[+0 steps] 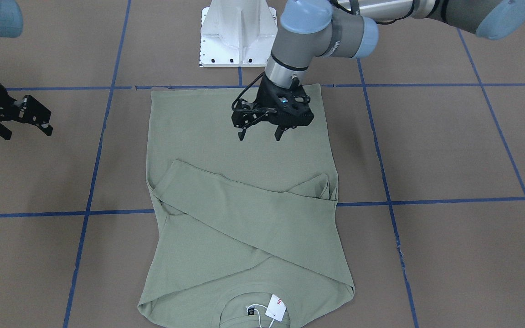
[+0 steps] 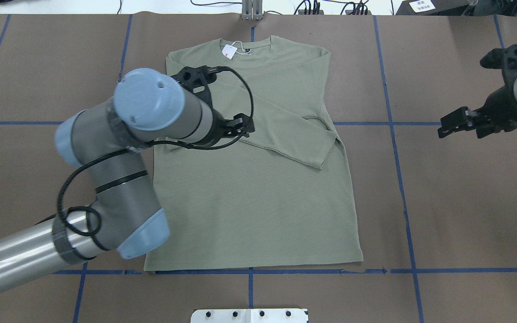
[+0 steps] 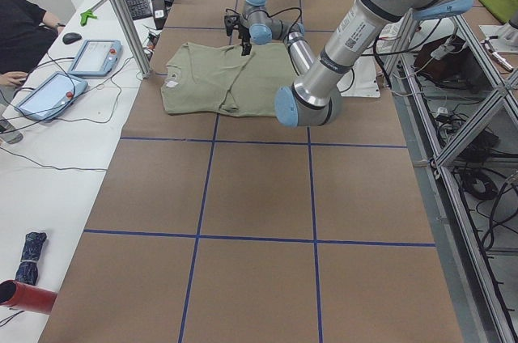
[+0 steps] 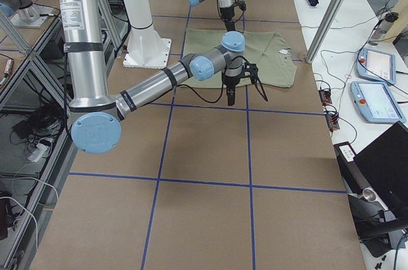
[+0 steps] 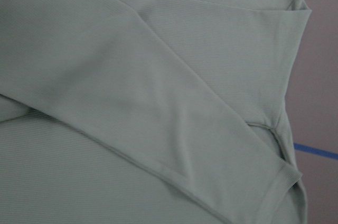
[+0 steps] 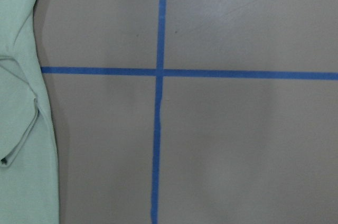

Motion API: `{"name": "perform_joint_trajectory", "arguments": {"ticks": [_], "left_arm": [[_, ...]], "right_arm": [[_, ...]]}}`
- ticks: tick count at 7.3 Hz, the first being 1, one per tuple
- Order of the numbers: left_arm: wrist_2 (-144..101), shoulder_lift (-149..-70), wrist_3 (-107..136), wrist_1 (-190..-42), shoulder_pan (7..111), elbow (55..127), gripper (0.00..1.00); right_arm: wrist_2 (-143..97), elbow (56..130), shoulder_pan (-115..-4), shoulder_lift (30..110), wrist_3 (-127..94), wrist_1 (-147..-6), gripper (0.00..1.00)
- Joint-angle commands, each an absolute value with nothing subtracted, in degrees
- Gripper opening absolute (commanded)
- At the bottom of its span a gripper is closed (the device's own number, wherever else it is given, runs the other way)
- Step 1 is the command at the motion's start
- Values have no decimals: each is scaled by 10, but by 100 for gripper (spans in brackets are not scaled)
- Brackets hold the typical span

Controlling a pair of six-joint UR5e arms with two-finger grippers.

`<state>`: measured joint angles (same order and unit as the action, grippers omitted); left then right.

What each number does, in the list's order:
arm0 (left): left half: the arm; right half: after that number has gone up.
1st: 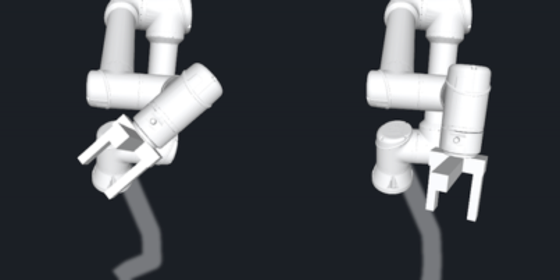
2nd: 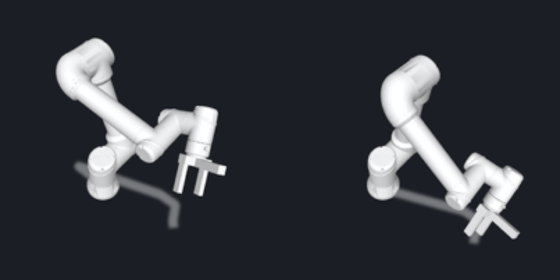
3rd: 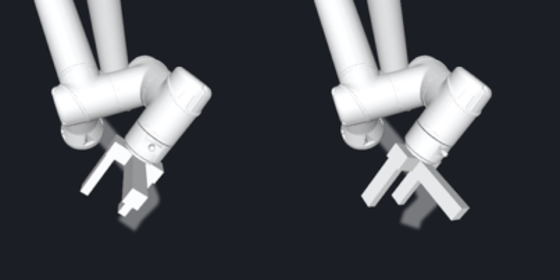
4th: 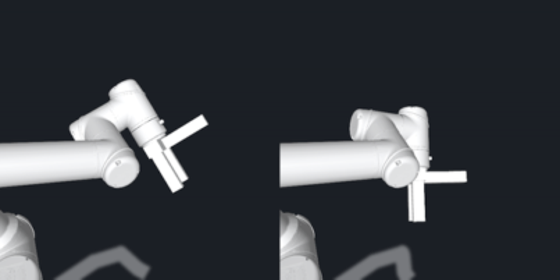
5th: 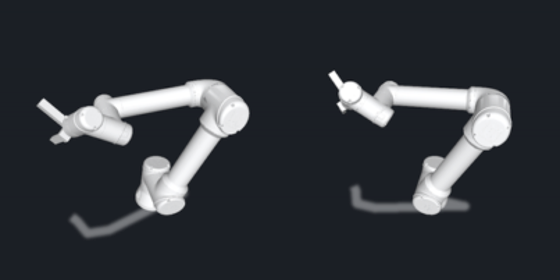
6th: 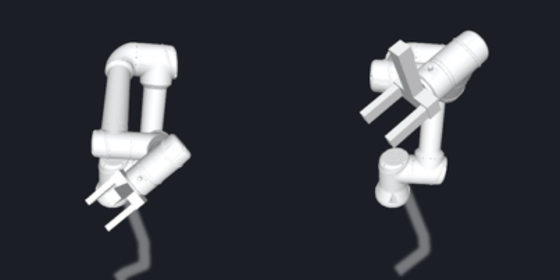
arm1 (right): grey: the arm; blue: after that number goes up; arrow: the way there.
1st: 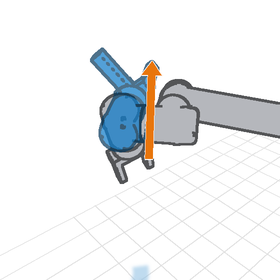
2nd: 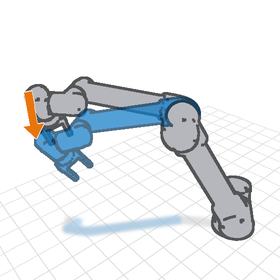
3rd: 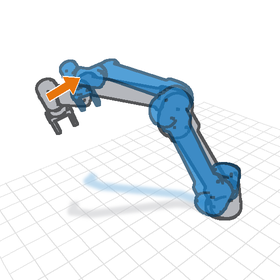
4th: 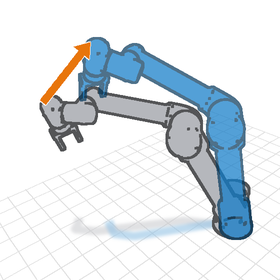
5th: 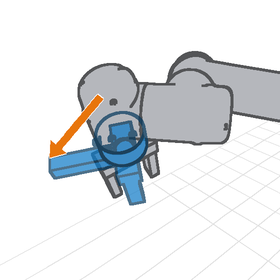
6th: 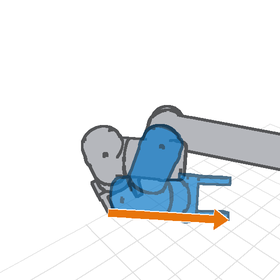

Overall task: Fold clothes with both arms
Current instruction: 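Release the sleeve and withdraw the left gripper while the right gripper moves toward the hem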

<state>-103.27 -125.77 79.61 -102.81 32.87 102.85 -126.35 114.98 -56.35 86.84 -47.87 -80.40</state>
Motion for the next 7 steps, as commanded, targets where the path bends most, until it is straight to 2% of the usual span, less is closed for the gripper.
{"name": "perform_joint_trajectory", "arguments": {"ticks": [1, 4, 5, 7], "left_arm": [[-1033, -1135, 719, -1020, 337, 1135, 100], [-1034, -1049, 709, -1027, 338, 1180, 100], [-1034, -1042, 710, -1027, 338, 1184, 100], [-1035, -1043, 709, -1027, 337, 1185, 100]], "right_arm": [[-1186, 1197, -447, 884, -632, -753, 100], [-1053, 1230, -270, 880, -771, -753, 100], [-1016, 1229, -221, 878, -786, -753, 100], [-1014, 1204, -208, 868, -787, -752, 100]]}}
